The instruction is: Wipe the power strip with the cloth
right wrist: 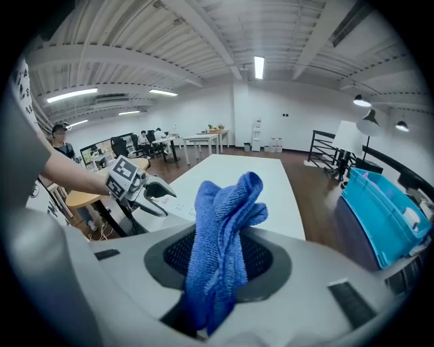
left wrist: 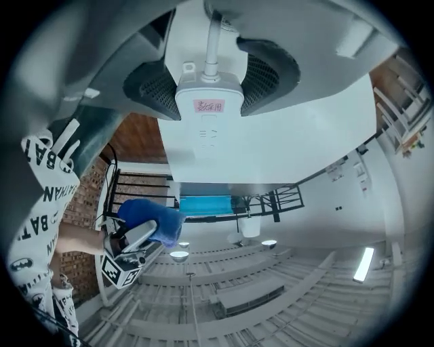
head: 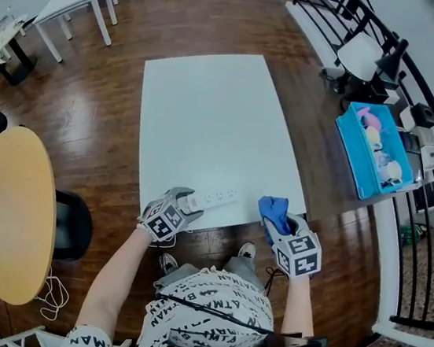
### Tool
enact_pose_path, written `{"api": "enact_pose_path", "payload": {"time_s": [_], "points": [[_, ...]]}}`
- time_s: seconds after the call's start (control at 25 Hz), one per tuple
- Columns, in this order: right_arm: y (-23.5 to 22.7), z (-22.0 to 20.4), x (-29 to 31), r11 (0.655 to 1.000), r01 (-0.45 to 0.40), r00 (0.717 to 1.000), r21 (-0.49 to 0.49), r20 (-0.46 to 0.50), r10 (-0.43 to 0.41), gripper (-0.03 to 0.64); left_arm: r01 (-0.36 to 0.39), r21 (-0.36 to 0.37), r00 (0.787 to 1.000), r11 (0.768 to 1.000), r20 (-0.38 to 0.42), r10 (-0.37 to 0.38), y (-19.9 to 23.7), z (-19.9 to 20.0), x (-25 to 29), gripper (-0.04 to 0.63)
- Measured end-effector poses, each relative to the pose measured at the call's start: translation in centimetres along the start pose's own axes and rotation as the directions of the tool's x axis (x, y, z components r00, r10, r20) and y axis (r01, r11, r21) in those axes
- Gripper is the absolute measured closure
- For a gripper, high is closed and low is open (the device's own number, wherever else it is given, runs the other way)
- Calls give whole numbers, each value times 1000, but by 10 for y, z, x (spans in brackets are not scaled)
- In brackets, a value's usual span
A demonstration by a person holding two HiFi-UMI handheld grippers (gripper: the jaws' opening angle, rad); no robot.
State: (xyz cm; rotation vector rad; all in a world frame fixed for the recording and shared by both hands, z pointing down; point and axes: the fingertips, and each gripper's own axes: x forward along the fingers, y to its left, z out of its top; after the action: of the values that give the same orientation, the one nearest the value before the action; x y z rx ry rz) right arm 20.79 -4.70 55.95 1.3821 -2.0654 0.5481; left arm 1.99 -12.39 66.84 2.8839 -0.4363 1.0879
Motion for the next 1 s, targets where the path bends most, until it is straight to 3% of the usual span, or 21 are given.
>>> {"api": "enact_pose_path", "payload": {"time_s": [0.2,0.36,0.56,0.8,1.0], "points": [[10,2,9,1000,-15,1000,-7,-8,15,480,65,20,998,998,-28,-64,4,-6,7,313],[13,8,19,999,-28,1000,-21,-13,28,480,104,50,991,993,-95,-99,8,-19,16,313],[15,15,29,999,-41,999,-30,-21,40,480,103,120,980,987,-180,-80,12,-37,30,313],[14,16,36,998,-52,998,-37,-34,51,480,107,91,971,990,-224,-85,15,-50,35,311],[12,19,38,998,-53,998,-35,-39,52,480,93,81,974,992,-214,-74,20,-51,35,285]]}}
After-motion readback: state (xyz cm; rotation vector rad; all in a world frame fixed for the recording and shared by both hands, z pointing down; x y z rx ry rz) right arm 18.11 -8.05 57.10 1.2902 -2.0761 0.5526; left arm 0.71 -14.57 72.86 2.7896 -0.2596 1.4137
